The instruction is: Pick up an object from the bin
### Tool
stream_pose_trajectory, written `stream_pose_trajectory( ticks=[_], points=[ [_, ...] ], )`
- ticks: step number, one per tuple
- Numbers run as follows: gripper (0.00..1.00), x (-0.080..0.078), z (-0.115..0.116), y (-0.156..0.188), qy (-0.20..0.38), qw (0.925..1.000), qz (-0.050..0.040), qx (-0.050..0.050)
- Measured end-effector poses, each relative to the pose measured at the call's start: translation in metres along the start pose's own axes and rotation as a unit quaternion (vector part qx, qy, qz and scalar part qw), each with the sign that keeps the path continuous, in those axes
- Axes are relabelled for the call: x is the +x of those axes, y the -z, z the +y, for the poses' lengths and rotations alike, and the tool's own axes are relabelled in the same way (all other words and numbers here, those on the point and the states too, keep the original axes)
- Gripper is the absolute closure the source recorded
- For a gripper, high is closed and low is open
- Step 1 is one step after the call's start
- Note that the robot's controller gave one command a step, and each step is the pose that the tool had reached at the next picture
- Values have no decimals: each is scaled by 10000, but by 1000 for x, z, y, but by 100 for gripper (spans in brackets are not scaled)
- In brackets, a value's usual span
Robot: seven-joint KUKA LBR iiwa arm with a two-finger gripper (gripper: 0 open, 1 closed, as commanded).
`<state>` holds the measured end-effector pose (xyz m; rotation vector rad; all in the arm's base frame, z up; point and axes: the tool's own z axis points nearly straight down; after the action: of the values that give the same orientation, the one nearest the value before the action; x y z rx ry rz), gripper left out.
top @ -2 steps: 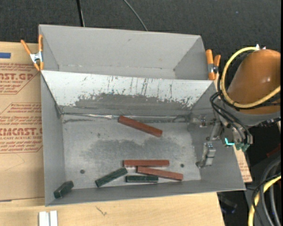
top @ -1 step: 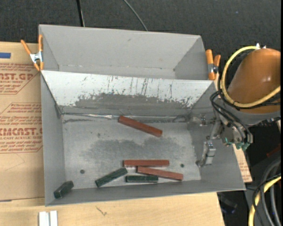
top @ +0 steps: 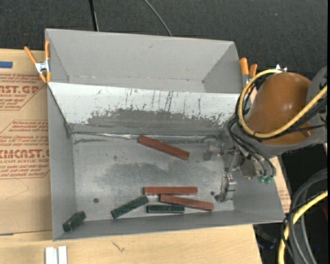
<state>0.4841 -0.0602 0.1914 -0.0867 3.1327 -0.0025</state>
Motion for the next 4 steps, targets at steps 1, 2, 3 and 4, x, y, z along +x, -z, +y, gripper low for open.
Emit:
stream_pose_trajectory(
  ticks=[1, 2, 3, 4],
  points=[
    [0, -10, 4, -74, 51, 10000, 10, -9],
    [100, -18, -2, -119, -16, 10000, 24, -10],
    [0, -17, -2, -121, -19, 10000, 27, -8],
    [0, -17, -2, -121, -20, 10000, 28, -8]
  ],
)
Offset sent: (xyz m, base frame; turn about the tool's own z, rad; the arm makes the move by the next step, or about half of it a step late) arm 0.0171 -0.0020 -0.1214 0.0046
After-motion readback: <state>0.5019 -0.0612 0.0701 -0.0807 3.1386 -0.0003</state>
